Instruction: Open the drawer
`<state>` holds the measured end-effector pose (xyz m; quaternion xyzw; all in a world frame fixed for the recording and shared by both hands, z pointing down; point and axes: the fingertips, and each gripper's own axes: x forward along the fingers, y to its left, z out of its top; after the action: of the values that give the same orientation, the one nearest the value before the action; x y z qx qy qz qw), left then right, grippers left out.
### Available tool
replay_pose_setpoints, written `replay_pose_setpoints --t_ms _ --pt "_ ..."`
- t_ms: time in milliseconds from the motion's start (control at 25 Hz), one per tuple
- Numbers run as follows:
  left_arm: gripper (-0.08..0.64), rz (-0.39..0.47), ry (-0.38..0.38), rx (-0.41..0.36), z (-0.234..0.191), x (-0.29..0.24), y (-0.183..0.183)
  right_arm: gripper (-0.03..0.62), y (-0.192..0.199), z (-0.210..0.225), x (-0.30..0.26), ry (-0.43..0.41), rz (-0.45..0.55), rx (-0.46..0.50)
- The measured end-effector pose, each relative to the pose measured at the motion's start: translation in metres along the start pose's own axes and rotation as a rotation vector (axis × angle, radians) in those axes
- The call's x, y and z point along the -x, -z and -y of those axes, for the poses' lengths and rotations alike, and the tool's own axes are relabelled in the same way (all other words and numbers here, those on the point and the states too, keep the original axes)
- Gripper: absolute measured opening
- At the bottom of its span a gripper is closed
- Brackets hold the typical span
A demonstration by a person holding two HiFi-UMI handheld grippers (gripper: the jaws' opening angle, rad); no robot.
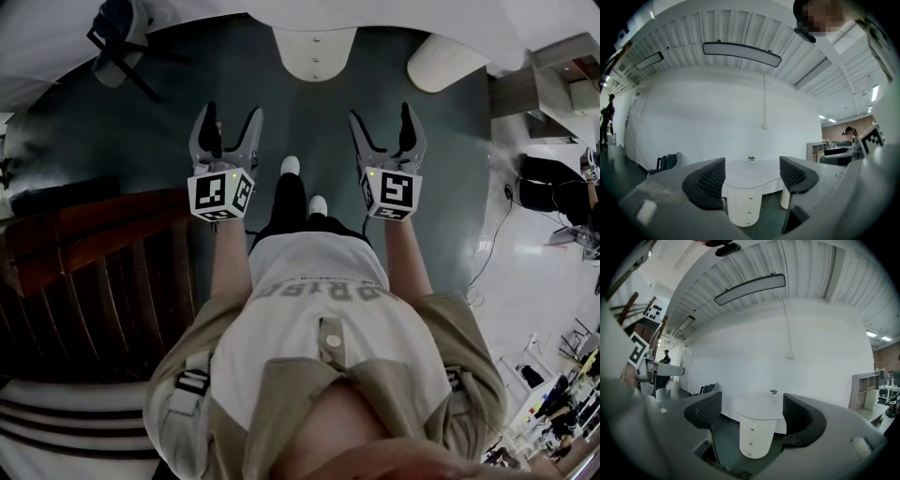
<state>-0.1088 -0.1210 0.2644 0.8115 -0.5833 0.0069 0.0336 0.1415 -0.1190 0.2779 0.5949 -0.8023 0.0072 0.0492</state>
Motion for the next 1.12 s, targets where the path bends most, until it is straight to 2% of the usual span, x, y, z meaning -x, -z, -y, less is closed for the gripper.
replay_pose_setpoints --t_ms 360,640,880,1120 --pt "0.367 0.005 0.028 0.004 -0.047 -0.061 -0.001 0.399 0.017 -0.004 -0.068 0.031 -0.039 -0.009" --pt "0.367 0.003 0.081 0.011 -0.092 -0.118 -0.002 0.399 0.032 -0.017 -0.135 0.064 -0.079 -0.003" --pt "0.367 -0.006 0.129 0.014 -0.098 -0.151 0.0 0.397 0.039 -0.018 -0.173 0.082 -0.085 0.007" --pt "0.367 -0.041 0.115 0.031 -0.105 -0.168 0.023 0.397 0.067 -0.016 -0.205 0.074 -0.116 0.003"
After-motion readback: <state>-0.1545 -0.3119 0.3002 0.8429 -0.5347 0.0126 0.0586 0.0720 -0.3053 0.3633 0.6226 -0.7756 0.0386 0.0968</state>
